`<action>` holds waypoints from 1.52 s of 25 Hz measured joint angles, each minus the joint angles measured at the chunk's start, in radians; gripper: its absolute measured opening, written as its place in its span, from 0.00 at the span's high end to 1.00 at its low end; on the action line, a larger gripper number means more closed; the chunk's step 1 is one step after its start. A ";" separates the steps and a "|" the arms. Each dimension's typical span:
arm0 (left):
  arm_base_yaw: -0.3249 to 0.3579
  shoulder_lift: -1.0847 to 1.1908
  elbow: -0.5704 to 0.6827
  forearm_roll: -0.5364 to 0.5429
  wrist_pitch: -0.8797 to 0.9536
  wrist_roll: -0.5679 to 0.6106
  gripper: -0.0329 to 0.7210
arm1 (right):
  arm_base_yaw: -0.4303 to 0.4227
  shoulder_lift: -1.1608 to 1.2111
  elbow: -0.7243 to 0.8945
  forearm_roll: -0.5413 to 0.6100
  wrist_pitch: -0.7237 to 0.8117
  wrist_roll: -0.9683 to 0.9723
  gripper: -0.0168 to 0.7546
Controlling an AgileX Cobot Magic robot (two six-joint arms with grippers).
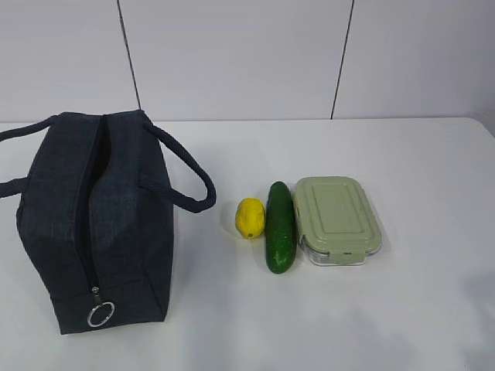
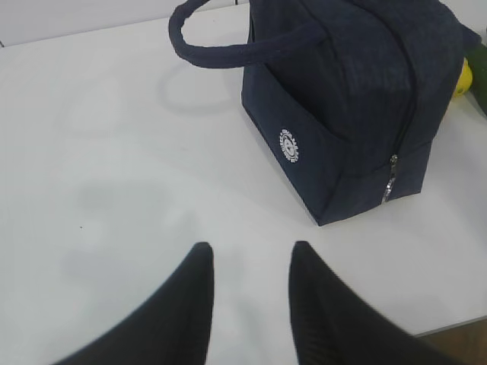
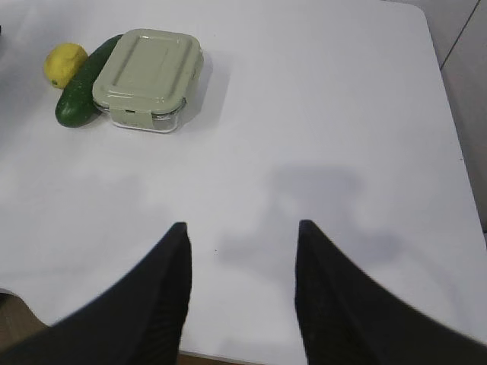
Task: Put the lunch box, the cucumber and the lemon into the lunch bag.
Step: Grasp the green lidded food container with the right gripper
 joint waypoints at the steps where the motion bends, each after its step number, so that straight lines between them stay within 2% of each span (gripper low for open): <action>1: 0.000 0.000 0.000 0.000 0.000 0.000 0.63 | 0.000 0.000 0.000 0.000 0.000 0.004 0.55; 5: 0.000 0.000 0.000 0.000 0.000 0.000 0.63 | 0.000 0.040 -0.022 0.023 0.000 0.065 0.54; 10: 0.000 0.000 0.000 0.000 0.000 0.000 0.63 | 0.000 0.247 -0.108 0.052 0.000 0.101 0.54; 25: 0.000 0.000 0.000 0.000 0.000 0.000 0.63 | 0.000 0.733 -0.294 0.251 -0.171 -0.092 0.52; 35: 0.000 0.000 0.000 0.000 0.000 0.000 0.63 | 0.000 1.023 -0.462 0.459 -0.209 -0.319 0.52; 38: 0.000 0.000 0.000 0.000 0.000 0.000 0.63 | -0.025 1.111 -0.506 0.536 -0.208 -0.396 0.52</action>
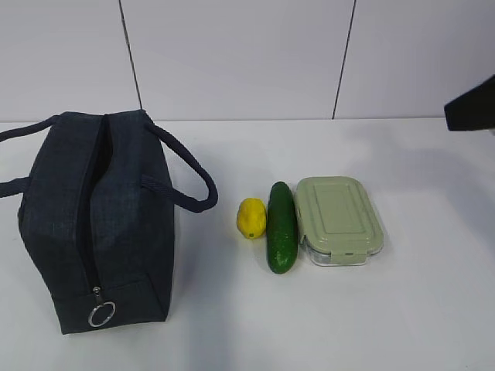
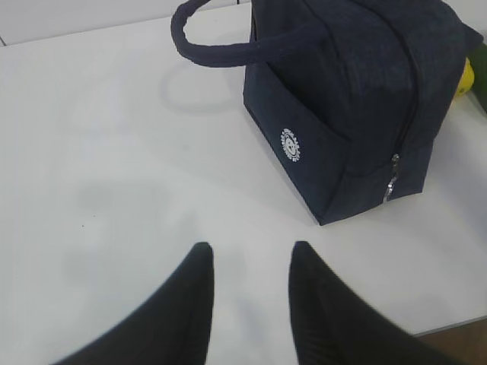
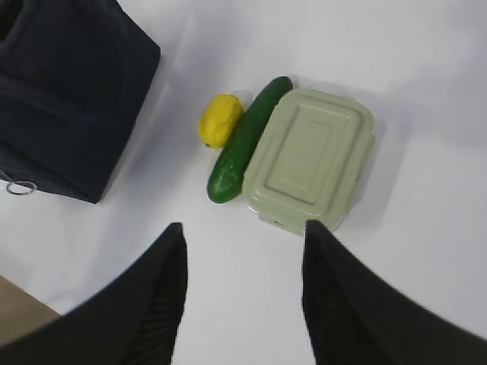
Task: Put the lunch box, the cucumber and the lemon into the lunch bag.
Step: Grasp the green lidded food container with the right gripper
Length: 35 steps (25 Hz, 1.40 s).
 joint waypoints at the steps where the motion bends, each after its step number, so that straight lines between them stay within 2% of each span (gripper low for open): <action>1: 0.000 0.000 0.000 0.000 0.000 0.000 0.63 | -0.025 0.022 -0.009 0.056 0.007 -0.045 0.52; 3: 0.000 0.000 0.000 0.000 0.000 0.000 0.63 | -0.098 0.069 -0.025 0.174 0.037 -0.140 0.52; 6: 0.000 0.000 0.000 0.000 0.000 0.000 0.63 | -0.258 0.141 -0.033 0.349 0.156 -0.300 0.52; 8: 0.000 0.000 0.000 0.000 0.000 0.000 0.63 | -0.362 0.195 -0.033 0.423 0.237 -0.397 0.52; 12: 0.000 0.000 0.000 0.000 0.000 0.000 0.63 | -0.465 0.317 -0.033 0.529 0.259 -0.505 0.52; 26: 0.000 0.000 0.000 0.000 0.000 0.000 0.63 | -0.474 0.694 -0.073 0.510 0.259 -0.622 0.52; 35: 0.000 0.000 0.000 0.000 0.000 0.000 0.63 | -0.373 0.851 -0.106 0.488 0.246 -0.657 0.52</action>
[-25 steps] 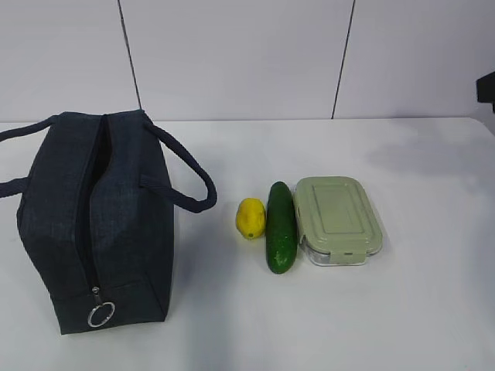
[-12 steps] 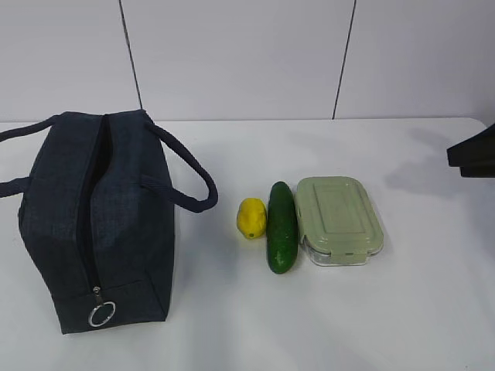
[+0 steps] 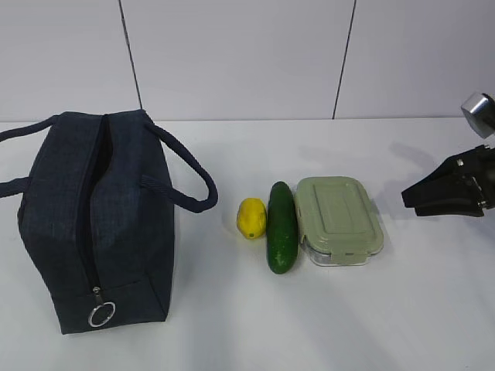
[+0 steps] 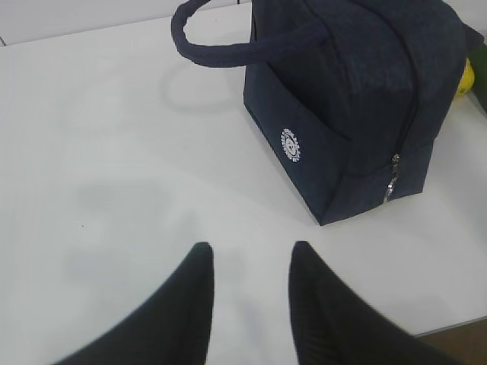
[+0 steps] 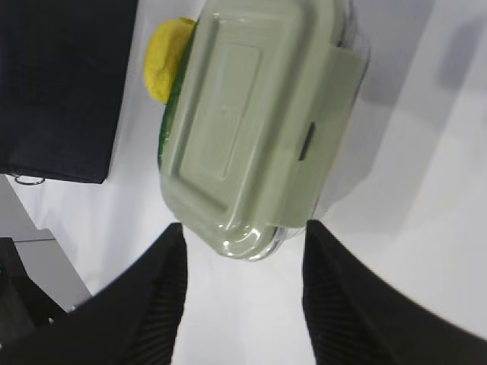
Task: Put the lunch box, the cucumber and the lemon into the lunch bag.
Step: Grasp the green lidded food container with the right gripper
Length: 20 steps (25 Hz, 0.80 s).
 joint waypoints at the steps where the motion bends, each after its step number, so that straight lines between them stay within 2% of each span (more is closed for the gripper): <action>1: 0.000 0.000 0.000 0.000 0.000 0.000 0.63 | 0.000 0.011 -0.006 0.000 0.000 -0.002 0.52; 14: 0.000 0.000 0.000 0.000 0.000 0.000 0.63 | 0.000 0.021 -0.025 0.075 -0.004 -0.021 0.52; 16: 0.000 0.000 0.000 0.000 0.000 0.000 0.63 | 0.002 0.027 -0.026 0.081 -0.004 -0.021 0.49; 20: 0.000 0.000 0.000 0.000 0.000 0.000 0.63 | 0.002 0.076 -0.034 0.097 -0.005 -0.021 0.36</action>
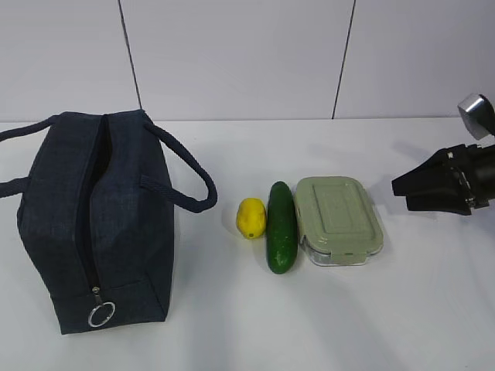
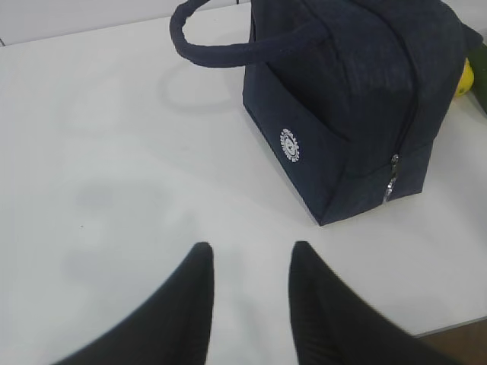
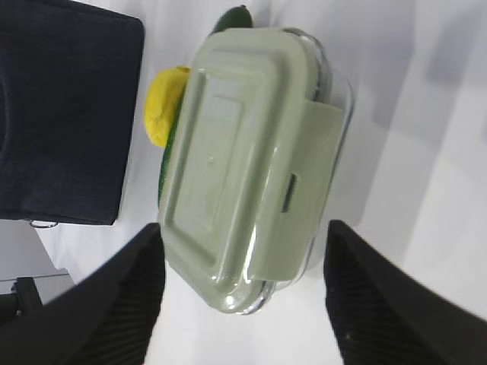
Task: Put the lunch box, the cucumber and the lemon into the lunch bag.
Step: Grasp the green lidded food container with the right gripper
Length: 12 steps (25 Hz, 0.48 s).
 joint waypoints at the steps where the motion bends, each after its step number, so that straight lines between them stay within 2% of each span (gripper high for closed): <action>1: 0.000 0.000 0.000 0.000 0.000 0.000 0.63 | 0.000 0.012 0.000 0.005 0.001 0.000 0.35; 12: 0.000 0.000 0.000 0.000 0.000 0.000 0.63 | 0.004 0.087 -0.027 0.035 -0.005 -0.013 0.33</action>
